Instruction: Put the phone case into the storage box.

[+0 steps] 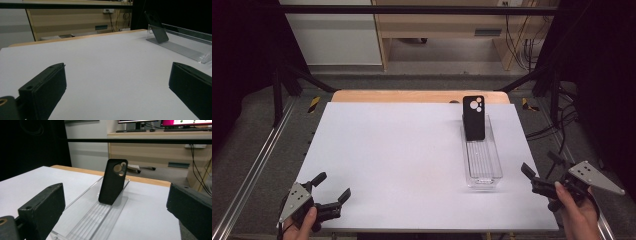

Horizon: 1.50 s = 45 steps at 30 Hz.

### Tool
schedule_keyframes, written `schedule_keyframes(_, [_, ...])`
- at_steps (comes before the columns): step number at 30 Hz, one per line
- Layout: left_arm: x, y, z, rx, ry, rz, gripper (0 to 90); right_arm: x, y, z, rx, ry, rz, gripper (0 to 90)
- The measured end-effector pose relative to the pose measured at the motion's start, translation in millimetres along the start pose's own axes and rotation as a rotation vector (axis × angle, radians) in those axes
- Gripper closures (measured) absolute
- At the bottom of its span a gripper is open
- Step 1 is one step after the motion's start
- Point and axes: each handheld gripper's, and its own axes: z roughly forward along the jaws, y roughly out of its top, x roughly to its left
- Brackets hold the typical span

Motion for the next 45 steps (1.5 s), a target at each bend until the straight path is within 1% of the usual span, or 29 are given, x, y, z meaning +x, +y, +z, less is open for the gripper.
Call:
schedule_keyframes(3, [-1.0,-0.7,1.5,0.006,-0.002,0.006,1.3,5.6,-3.3,1.7,0.008,0.013,-0.017,2.2])
schedule_keyframes(8, [-2.7,-0.5,2.4,0.009,-0.008,0.02,1.3,12.9,-9.4,5.6,0.018,0.025,-0.014,2.2])
schedule_keyframes(15, [-2.5,-0.4,2.8,0.009,-0.01,0.025,1.3,21.1,-17.6,10.6,0.035,0.041,-0.011,2.2])
schedule_keyframes(17, [-2.4,0.1,2.0,0.007,-0.004,0.033,1.3,23.2,-18.5,11.8,0.026,0.048,-0.003,2.2])
schedule_keyframes(20, [-1.7,0.2,1.2,0.002,-0.002,0.033,1.3,25.8,-19.3,13.3,0.02,0.054,0.001,2.2])
schedule_keyframes(24, [-2.1,0.4,1.4,0.0,-0.005,0.035,1.3,30.2,-22.0,16.0,0.025,0.062,-0.003,2.2])
schedule_keyframes(26, [-2.6,0.3,1.7,0.001,-0.006,0.036,1.3,32.4,-23.3,17.8,0.025,0.068,0.003,2.2])
schedule_keyframes(34, [-4.1,0.3,2.4,0.003,-0.013,0.042,1.3,42.9,-25.5,26.9,0.038,0.089,-0.007,2.2])
schedule_keyframes(45, [-4.9,0.3,2.7,0.004,-0.017,0.044,1.3,51.2,-30.8,35.9,0.041,0.101,-0.008,2.3])
